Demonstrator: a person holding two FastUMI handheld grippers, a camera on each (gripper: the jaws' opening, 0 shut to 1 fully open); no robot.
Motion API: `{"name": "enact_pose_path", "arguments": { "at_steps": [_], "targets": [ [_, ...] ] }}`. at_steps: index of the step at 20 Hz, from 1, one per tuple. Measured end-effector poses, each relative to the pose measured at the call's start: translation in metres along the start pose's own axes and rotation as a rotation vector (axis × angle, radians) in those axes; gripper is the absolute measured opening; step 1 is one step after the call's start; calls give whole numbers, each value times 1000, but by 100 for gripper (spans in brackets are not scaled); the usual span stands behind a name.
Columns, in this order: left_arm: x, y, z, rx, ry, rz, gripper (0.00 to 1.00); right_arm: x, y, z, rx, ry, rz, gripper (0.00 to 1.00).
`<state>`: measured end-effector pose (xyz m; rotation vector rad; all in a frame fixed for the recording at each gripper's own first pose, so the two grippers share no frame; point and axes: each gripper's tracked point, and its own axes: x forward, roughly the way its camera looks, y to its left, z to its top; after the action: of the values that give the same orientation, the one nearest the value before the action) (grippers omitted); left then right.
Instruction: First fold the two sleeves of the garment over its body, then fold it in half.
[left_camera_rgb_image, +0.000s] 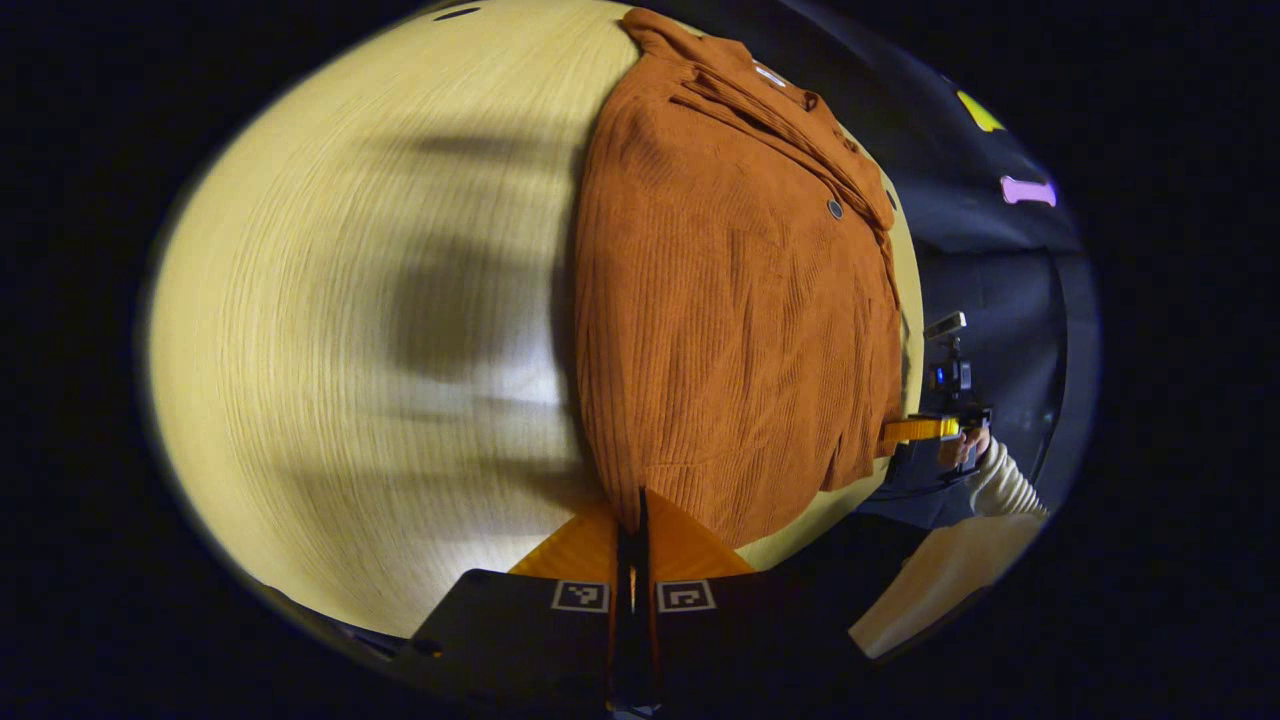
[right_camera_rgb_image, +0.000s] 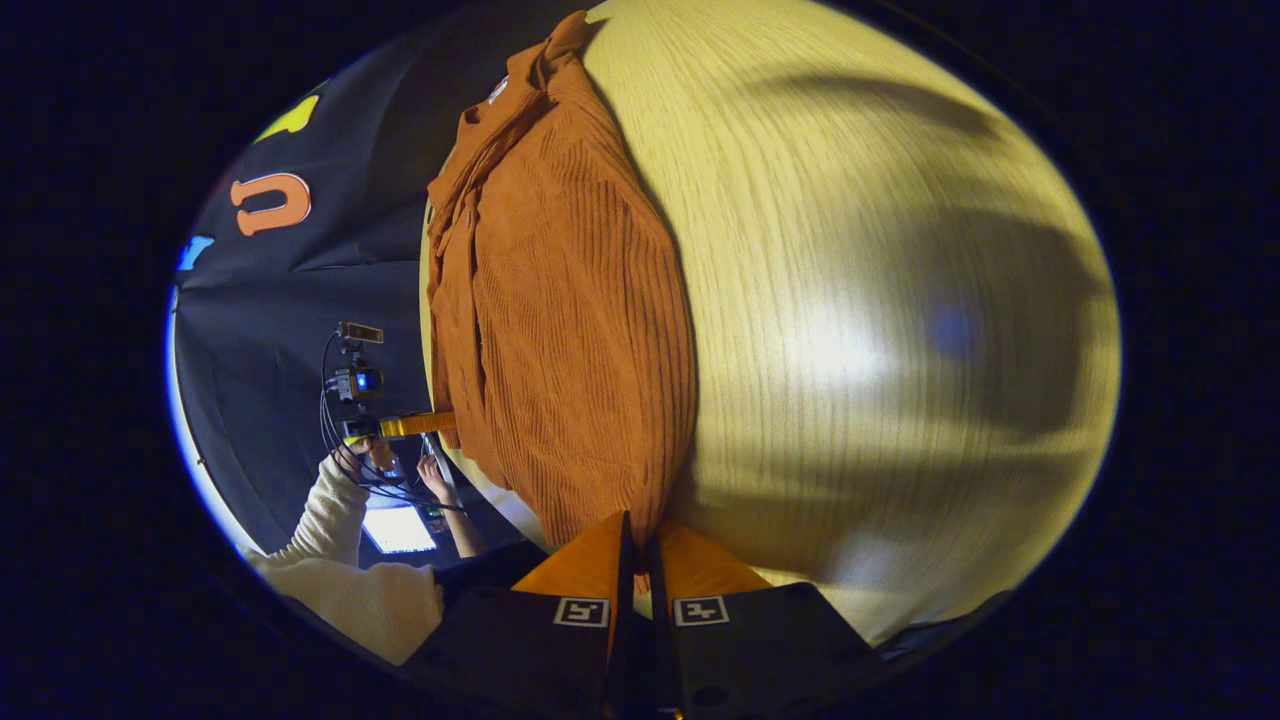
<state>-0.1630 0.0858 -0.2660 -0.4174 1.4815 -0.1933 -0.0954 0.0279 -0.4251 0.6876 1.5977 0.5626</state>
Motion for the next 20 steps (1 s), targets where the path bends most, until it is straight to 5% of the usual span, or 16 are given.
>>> {"name": "enact_pose_path", "arguments": {
  "at_steps": [7,11,20],
  "targets": [
    [3,-7,-1,33,-20,50,3,-4,0,-3,-15,-28,-25,10],
    [6,-14,5,54,-38,60,3,-14,37,5,-30,-92,72,10],
    [-10,-31,30,168,-149,18,3,-48,88,38,-122,-218,140,10]
  ]
}}
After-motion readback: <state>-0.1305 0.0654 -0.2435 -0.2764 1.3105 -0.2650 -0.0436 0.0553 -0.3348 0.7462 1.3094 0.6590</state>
